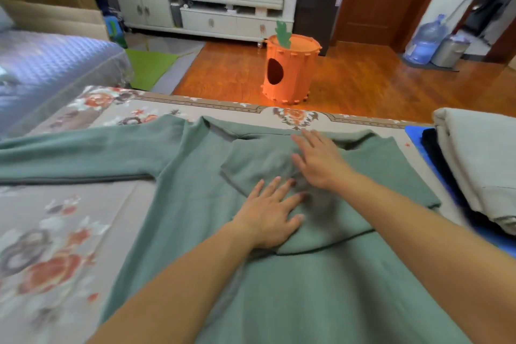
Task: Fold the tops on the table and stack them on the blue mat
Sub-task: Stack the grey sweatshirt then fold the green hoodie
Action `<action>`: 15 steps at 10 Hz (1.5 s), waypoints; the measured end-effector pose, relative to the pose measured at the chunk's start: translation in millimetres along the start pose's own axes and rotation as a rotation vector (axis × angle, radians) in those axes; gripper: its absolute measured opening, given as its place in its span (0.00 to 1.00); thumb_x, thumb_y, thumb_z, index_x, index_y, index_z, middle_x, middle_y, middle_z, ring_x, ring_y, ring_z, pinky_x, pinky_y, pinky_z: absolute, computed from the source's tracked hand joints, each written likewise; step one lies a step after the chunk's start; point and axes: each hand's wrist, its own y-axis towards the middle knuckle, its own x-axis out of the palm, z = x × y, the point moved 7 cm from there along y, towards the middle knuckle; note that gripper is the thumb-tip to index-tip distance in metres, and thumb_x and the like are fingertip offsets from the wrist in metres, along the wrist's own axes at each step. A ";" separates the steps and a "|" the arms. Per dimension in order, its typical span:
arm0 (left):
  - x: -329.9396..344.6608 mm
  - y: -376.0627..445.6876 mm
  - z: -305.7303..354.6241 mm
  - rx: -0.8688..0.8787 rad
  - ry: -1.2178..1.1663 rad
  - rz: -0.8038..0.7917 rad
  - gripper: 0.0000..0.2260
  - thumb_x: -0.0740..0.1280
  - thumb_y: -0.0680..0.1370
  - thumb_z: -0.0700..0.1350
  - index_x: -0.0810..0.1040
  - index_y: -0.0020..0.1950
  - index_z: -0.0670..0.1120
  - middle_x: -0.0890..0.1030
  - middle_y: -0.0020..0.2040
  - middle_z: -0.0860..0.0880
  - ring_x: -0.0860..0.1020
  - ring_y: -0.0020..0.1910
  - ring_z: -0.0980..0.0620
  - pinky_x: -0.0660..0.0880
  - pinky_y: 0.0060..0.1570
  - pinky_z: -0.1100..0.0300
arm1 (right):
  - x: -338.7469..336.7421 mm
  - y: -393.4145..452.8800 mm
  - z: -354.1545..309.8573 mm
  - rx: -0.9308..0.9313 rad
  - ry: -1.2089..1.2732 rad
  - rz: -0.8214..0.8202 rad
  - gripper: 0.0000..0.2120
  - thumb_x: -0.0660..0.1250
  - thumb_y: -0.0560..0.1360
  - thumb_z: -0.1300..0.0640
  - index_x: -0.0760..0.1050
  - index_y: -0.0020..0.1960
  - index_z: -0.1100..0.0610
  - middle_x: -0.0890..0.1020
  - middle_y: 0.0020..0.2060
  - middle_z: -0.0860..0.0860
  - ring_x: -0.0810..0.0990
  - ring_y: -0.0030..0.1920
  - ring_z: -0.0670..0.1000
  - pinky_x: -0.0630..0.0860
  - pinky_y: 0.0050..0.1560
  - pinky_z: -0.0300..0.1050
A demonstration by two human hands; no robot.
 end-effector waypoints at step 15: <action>-283.7 -117.9 -187.9 0.094 -1.413 1.073 0.16 0.64 0.75 0.35 0.76 0.63 0.42 0.82 0.57 0.41 0.80 0.57 0.45 0.77 0.64 0.46 | -97.8 1.3 -92.0 0.195 1.704 -0.137 0.26 0.57 0.81 0.37 0.71 0.72 0.52 0.74 0.71 0.53 0.74 0.70 0.58 0.68 0.70 0.63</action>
